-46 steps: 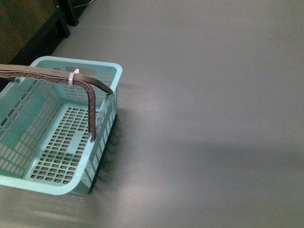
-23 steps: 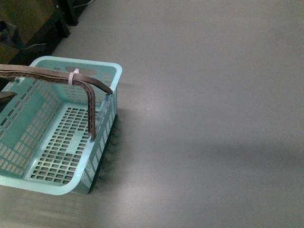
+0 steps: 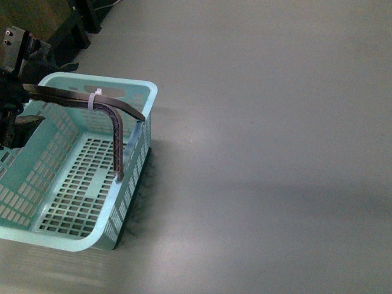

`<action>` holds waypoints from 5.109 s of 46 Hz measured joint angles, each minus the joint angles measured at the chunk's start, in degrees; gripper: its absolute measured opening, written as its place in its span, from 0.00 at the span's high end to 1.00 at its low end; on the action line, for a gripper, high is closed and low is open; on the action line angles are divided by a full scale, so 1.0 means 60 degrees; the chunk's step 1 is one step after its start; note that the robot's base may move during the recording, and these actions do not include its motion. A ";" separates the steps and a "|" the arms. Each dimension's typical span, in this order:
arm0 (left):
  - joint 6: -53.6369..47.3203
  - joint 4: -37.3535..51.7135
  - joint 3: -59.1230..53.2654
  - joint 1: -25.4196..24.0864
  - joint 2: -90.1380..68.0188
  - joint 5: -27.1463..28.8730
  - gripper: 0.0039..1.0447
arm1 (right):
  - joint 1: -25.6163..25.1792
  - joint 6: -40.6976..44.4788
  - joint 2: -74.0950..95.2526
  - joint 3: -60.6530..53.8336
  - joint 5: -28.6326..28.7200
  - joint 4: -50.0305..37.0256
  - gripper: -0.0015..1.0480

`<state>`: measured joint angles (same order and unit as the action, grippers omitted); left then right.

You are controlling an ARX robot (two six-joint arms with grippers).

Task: Pick lemon and mango into basket

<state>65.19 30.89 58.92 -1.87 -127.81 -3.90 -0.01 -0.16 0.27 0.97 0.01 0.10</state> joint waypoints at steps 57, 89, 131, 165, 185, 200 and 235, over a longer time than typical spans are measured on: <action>0.4058 -0.3370 -0.3763 -0.0441 1.0167 -0.0313 0.87 | 0.0000 0.0000 0.0000 0.0000 -0.0004 0.0000 0.08; 0.4146 -0.6506 -0.3169 -0.0780 1.3508 -0.0091 0.87 | 0.0000 0.0004 0.0000 0.0000 0.0000 0.0000 0.08; 0.4109 -0.6510 -0.3169 -0.0780 1.3500 -0.0095 0.87 | 0.0000 0.0000 0.0000 0.0000 -0.0004 0.0000 0.08; 0.4109 -0.6510 -0.3166 -0.0780 1.3500 -0.0095 0.87 | 0.0000 0.0000 0.0000 0.0000 -0.0004 0.0000 0.08; 0.4113 -0.6510 -0.3166 -0.0780 1.3500 -0.0091 0.87 | 0.0000 0.0000 0.0000 0.0000 -0.0007 0.0000 0.08; 0.4109 -0.6510 -0.3162 -0.0780 1.3504 -0.0095 0.87 | 0.0000 0.0004 0.0000 0.0000 -0.0007 -0.0007 0.08; 0.4120 -0.6528 -0.3162 -0.0780 1.3529 -0.0091 0.87 | 0.0000 0.0000 -0.0015 0.0000 -0.0015 -0.0015 0.08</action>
<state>89.91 -8.27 39.94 -6.55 -46.63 -4.45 -0.01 -0.16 0.19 0.97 -0.08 0.01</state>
